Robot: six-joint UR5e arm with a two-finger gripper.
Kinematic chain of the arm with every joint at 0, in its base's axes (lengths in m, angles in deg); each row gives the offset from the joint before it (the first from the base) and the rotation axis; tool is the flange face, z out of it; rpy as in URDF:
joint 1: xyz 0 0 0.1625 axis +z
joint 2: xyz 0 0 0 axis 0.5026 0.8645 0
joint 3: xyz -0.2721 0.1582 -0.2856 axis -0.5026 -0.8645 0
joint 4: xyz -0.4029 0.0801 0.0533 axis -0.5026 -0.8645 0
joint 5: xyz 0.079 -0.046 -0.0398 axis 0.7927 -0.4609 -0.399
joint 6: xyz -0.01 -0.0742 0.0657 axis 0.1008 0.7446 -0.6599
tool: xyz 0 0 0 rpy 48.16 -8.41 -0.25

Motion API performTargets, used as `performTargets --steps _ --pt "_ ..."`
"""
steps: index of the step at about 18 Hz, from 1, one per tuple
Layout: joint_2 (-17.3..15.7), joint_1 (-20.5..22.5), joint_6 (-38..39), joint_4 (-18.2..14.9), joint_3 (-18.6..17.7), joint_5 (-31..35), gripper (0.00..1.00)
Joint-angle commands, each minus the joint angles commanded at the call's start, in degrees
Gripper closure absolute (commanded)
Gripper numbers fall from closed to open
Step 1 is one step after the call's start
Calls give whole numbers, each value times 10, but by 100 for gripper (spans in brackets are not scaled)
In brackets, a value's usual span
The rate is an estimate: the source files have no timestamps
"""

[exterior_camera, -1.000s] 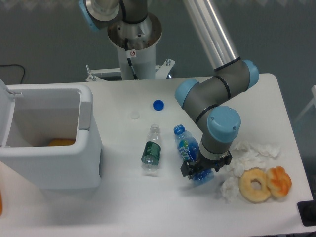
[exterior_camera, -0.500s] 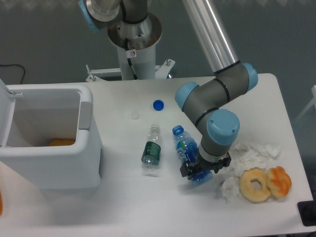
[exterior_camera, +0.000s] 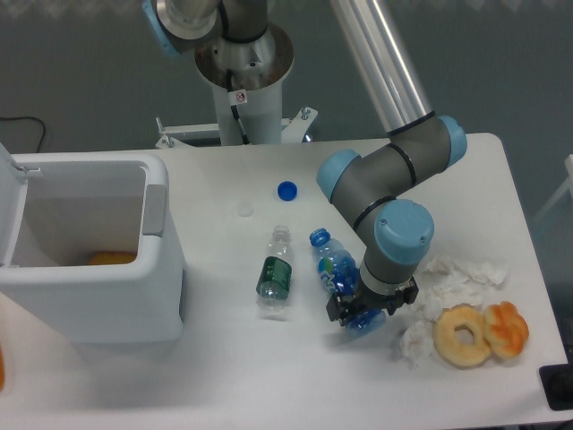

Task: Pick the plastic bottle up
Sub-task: 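Close the gripper around the blue-labelled bottle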

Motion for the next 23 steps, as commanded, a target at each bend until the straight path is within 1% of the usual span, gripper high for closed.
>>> performTargets --steps 5,7,12,17,21,23 --pt "3 0 0 0 0 0 7" --pt "4 0 0 3 0 0 11" --pt "3 0 0 4 0 0 15" --pt "-1 0 -1 4 1 0 15" --pt "-8 -1 -2 4 2 0 16" --pt "-17 -1 -1 4 5 1 16"
